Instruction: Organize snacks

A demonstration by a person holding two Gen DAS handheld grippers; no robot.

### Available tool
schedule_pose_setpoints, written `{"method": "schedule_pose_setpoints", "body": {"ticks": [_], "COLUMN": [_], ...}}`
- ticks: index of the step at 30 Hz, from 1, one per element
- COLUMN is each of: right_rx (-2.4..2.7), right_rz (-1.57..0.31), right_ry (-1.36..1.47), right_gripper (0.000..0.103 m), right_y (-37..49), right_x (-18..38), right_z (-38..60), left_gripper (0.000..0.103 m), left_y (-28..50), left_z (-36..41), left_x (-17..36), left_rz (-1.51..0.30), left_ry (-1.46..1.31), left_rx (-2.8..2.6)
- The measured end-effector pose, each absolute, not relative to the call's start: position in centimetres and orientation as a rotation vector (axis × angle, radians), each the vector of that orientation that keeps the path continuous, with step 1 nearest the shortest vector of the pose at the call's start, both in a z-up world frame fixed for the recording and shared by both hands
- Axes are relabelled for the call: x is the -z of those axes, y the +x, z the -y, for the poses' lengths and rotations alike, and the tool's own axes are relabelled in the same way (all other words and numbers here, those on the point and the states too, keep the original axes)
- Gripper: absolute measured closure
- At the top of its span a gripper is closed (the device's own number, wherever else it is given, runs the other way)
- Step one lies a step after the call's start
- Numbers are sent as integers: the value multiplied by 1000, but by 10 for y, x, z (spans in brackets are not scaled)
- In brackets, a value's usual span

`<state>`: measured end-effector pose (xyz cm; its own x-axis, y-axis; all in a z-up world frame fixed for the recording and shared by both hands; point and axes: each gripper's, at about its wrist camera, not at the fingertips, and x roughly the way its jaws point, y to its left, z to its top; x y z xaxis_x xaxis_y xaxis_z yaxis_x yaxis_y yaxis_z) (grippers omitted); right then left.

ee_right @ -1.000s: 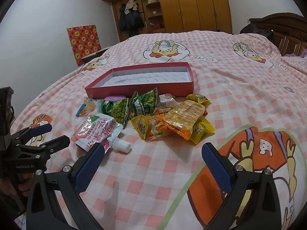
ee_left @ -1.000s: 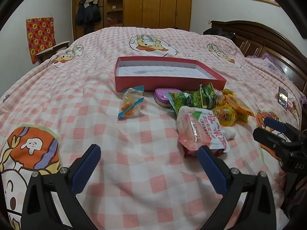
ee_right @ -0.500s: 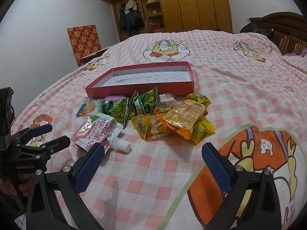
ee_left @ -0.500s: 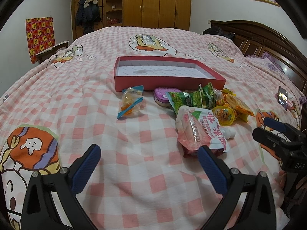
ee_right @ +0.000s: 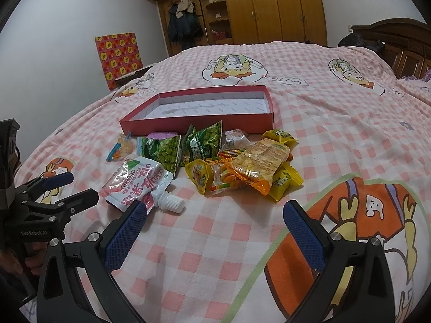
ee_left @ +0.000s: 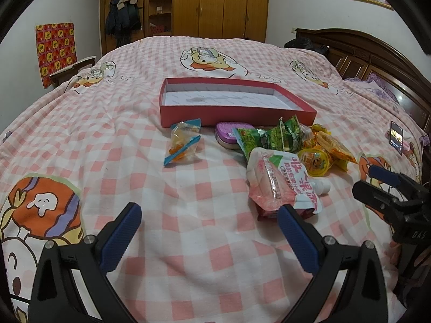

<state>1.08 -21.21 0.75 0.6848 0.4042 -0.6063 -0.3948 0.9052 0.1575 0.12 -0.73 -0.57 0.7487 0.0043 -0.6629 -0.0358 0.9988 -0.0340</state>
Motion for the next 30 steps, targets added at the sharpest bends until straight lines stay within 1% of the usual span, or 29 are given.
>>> {"method": "schedule_pose_setpoints", "body": {"ticks": [6,11,19,21,23,25,29,30], "right_rx": [-448,-435,-435,-402,-368,-354,-340,-333], "right_rz": [-689,-673,-697,-697,-713,-747,-803,-803], "right_ry": [23,83,261,251,213,183,107,86], "right_gripper": [0,0,0,0,3,9,16,20], "right_y": [12,12,29,39,52,66,85,88], "right_x": [-9,-12,-18,-24,-26,-23,-12,-10], "right_z": [214,226,259,265,263,257,238,233], "left_gripper": [0,0,0,0,0,0,0,3], "left_y": [1,-2,24,36,48,56,63,63], "left_z": [9,17,68,75,79,80,76,74], "left_x": [3,-14,-10,-5,-1,3,14,17], "left_rz": [-717,-678,-792,-829,-854,-872,-908,-915], "left_ry": [-47,-37,64,72,72,48,17,-2], "left_rx": [-5,61,137,118,94,72,53,71]}}
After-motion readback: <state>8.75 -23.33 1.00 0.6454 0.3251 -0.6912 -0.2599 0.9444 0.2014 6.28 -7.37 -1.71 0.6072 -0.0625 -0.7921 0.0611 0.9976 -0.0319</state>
